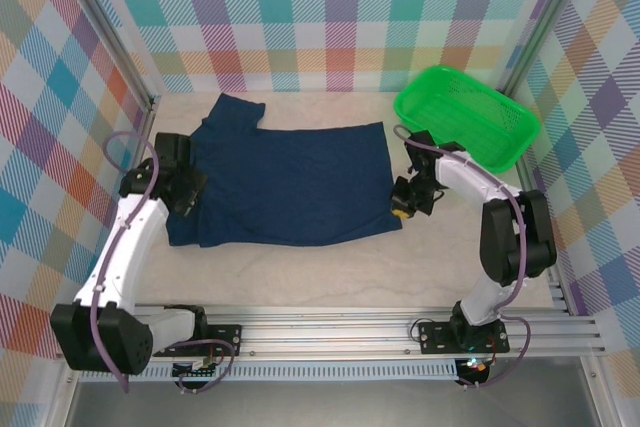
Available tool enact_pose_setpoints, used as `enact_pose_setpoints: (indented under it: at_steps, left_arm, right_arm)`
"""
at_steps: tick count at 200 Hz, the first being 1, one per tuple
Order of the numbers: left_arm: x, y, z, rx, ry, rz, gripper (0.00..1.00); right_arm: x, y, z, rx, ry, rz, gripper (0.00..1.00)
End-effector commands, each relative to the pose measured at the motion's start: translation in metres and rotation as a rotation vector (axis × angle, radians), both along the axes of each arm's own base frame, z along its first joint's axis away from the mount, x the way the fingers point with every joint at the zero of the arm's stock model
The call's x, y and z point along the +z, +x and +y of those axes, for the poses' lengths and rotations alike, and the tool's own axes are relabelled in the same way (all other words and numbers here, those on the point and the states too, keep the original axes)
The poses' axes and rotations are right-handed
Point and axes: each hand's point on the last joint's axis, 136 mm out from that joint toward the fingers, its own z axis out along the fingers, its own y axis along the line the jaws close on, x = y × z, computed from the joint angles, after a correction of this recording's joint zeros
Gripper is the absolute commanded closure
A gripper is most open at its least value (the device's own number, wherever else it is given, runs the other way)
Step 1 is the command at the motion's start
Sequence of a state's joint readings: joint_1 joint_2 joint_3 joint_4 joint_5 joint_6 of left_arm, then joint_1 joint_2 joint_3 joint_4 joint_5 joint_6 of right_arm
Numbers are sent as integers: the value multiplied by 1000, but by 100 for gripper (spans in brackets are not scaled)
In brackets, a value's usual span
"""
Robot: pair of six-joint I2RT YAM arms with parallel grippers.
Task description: Fold and stack the t-shirts
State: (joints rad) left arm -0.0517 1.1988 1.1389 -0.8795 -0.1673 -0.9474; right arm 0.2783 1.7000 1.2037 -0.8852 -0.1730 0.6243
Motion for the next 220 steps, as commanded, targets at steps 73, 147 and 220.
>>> enact_pose_setpoints:
  at_steps: [73,147,220]
  left_arm:
    - [15,61,29,-58,94,-43,100]
    - [9,90,41,-116,145,-20,100]
    - [12,115,47,-143,187,-3,100]
  right_arm:
    - [-2,50,-4,-61,-7,-5,100]
    - [-3,76,-8,-78,-22,-21,100]
    - [-5,87,-7,-87,-17,-28,100]
